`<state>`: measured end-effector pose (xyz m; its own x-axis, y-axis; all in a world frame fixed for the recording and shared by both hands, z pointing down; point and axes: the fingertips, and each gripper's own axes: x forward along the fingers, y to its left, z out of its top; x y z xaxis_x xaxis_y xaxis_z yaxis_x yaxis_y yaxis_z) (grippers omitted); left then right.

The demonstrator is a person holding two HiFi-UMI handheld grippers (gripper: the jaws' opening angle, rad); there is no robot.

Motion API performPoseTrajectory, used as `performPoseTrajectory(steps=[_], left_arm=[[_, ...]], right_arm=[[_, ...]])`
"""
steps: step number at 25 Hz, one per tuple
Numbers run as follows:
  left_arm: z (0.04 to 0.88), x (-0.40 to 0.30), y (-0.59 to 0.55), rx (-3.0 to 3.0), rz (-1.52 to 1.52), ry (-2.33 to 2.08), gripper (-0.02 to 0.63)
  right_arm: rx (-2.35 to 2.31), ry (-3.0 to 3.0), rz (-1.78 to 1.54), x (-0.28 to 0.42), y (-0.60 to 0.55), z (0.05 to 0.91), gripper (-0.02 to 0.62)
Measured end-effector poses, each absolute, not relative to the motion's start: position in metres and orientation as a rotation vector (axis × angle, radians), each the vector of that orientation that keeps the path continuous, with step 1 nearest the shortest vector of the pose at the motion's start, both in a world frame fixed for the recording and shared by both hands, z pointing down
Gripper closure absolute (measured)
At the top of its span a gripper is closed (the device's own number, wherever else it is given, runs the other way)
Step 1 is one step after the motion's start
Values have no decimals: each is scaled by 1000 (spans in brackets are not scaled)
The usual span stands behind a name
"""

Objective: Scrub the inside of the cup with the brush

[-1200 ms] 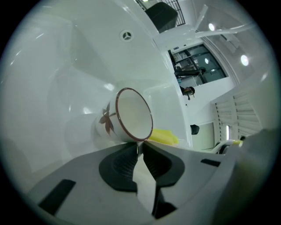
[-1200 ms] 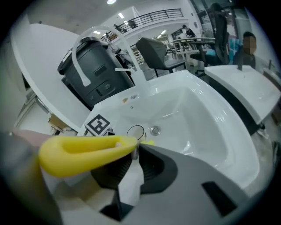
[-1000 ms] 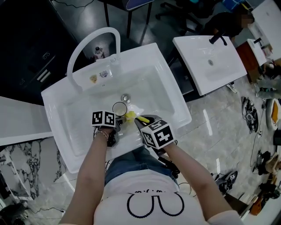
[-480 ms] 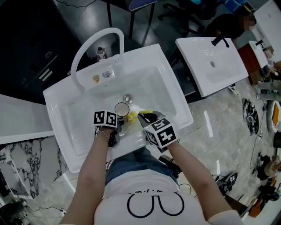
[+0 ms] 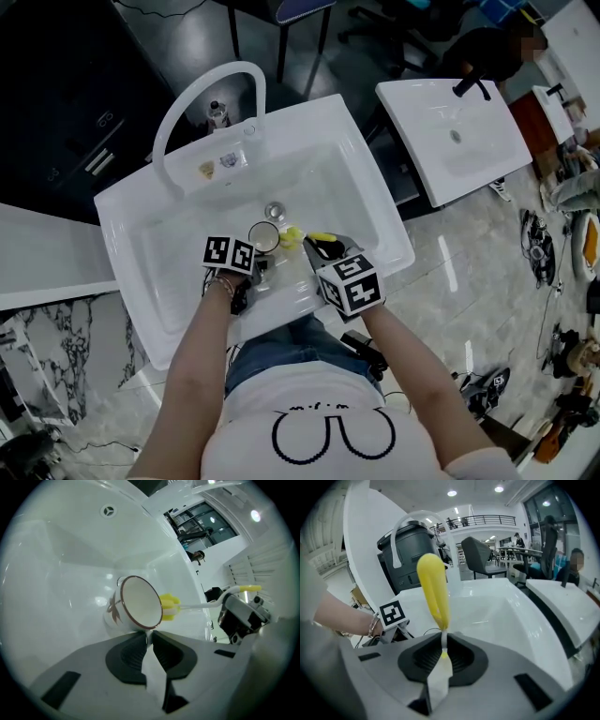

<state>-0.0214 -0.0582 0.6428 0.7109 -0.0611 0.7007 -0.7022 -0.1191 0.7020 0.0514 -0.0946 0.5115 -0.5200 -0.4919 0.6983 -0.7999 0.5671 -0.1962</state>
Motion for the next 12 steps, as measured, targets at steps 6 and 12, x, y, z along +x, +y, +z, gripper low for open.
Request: performPoseTrajectory(steps=[6,12], left_arm=[[643,-22,-59,1613,618,-641,548],[644,-23,-60,1599,621,-667,545]], right_arm=[[974,-2174,717,35,-88,535,549],[1015,-2173,706,52,-97,516,554]])
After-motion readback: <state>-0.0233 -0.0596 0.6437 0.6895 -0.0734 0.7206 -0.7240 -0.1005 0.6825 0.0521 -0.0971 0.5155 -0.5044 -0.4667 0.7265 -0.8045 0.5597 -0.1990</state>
